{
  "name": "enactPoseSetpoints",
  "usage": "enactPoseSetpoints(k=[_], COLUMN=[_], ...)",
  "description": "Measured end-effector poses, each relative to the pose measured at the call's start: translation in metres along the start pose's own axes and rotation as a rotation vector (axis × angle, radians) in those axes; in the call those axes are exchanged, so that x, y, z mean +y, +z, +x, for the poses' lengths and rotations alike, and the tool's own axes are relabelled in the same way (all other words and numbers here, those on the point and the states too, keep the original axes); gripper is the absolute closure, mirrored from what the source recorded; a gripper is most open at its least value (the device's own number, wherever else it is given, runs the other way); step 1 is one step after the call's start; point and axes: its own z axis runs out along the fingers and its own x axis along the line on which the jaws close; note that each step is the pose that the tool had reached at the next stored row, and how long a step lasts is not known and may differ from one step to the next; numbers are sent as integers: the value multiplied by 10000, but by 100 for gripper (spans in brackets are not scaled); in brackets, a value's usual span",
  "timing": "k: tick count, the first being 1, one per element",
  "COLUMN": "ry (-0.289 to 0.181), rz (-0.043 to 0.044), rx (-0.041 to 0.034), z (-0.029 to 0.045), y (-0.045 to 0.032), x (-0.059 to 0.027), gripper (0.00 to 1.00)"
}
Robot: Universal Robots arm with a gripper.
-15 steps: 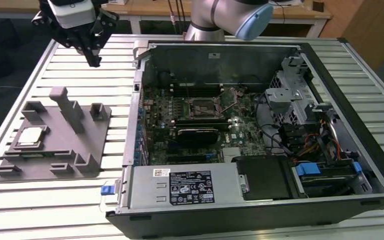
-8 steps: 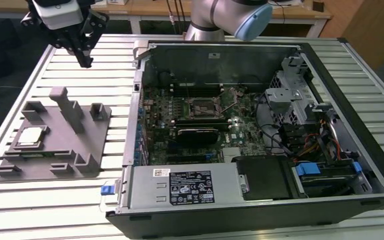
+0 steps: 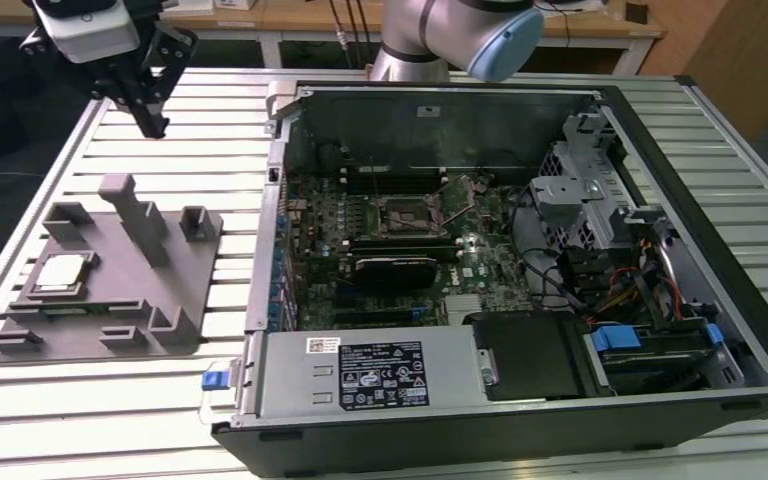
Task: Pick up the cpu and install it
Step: 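Reach for the cpu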
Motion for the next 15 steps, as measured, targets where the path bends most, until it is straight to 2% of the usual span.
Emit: enactPoseSetpoints(k=[15], ry=[1], rz=[-2], rx=[0], z=[249], y=[44], x=[-21], gripper=[89])
